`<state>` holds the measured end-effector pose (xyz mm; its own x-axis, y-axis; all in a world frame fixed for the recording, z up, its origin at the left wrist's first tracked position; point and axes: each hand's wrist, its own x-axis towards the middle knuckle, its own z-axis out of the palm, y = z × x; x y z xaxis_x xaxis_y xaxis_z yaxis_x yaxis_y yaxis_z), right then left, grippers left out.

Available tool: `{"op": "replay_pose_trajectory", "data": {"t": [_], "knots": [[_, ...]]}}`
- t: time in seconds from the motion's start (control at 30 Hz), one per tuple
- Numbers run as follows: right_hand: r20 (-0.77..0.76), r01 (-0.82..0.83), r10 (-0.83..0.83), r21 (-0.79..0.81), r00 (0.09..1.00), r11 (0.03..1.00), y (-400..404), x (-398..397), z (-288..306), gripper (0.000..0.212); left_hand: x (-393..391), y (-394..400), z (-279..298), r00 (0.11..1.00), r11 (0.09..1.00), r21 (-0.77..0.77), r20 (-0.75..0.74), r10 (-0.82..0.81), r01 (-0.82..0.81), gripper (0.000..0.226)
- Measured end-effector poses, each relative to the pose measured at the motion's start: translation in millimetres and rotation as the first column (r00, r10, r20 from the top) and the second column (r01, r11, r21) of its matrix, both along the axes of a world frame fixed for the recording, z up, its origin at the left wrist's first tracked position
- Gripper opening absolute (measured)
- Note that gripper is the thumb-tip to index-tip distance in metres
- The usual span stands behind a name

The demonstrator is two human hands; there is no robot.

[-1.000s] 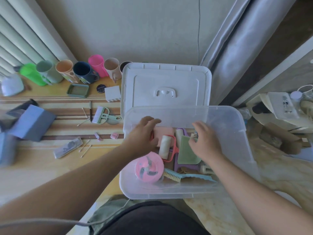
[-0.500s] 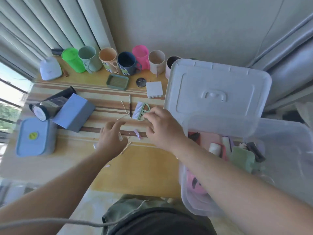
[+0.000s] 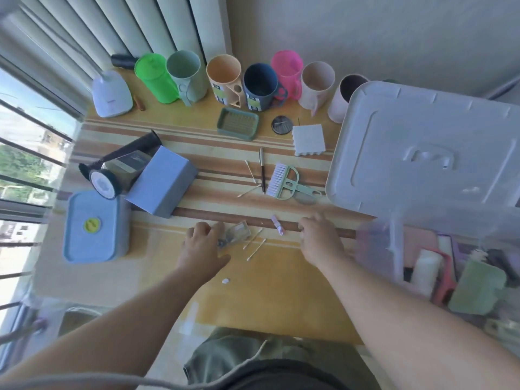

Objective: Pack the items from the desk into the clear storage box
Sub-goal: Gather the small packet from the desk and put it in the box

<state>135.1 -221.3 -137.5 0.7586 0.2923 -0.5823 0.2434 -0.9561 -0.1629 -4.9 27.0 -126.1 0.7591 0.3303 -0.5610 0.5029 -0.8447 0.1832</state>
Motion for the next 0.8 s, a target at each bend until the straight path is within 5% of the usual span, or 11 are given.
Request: {"op": "replay_pose_trajectory", "data": {"t": [0.2, 0.33, 0.53, 0.8], "knots": [[-0.008, 0.029, -0.028, 0.109, 1.0, 0.994, 10, 6, 8, 0.039, 15, 2, -6, 0.994, 0.993, 0.085, 0.062, -0.09, 0.084, 0.051], [-0.029, -0.033, 0.042, 0.244, 0.999, 0.969, 36, 0, 11, 0.051, 17, 8, -1, 0.999, 0.999, 0.042, 0.052, 0.009, -0.011, 0.056], [0.017, 0.026, -0.03, 0.205, 0.999, 0.979, 54, -12, -2, 0.026, 9, 16, 7, 0.994, 0.994, 0.024, 0.038, 0.106, -0.107, 0.055], [0.057, -0.178, 0.172, 0.14, 0.984, 0.974, 44, -10, -2, 0.009, 1, 12, 20, 0.991, 0.992, 0.042, 0.072, 0.117, -0.12, 0.054]]}}
